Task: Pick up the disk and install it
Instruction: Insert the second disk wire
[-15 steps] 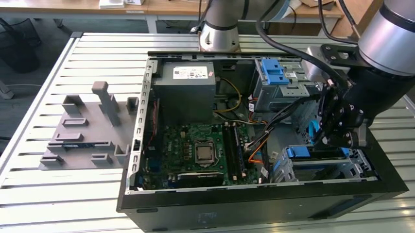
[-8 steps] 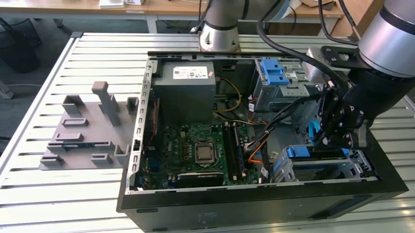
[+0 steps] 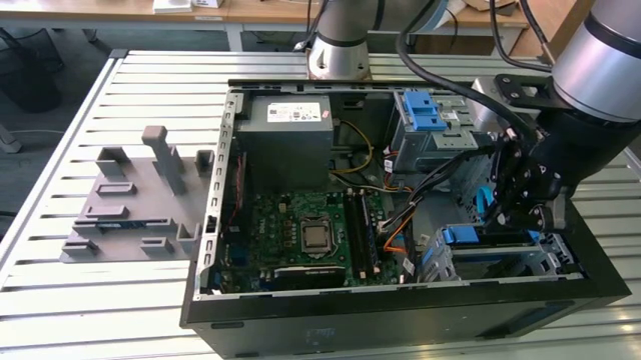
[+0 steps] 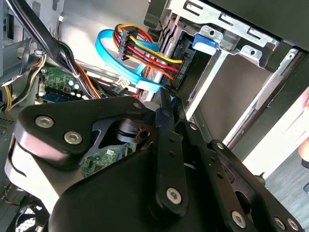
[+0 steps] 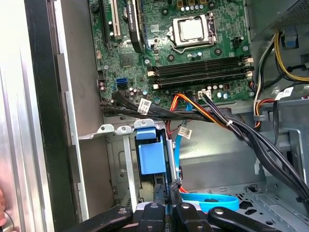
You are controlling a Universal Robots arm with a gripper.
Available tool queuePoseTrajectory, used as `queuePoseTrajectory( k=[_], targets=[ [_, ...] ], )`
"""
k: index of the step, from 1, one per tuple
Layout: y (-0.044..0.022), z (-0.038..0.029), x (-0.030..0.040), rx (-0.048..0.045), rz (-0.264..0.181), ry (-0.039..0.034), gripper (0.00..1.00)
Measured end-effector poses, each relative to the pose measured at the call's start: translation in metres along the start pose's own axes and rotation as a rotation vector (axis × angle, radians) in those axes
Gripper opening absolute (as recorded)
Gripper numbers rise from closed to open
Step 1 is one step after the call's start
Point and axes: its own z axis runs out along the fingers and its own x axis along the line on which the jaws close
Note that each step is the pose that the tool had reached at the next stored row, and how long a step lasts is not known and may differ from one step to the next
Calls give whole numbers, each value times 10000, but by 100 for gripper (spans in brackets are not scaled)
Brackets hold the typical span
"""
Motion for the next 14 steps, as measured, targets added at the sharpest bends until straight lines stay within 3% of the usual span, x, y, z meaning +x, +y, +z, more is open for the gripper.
queuePoseTrajectory(
  k=[14],
  targets=[
    [-13,31,-3,-2,-3,-3,16]
  ],
)
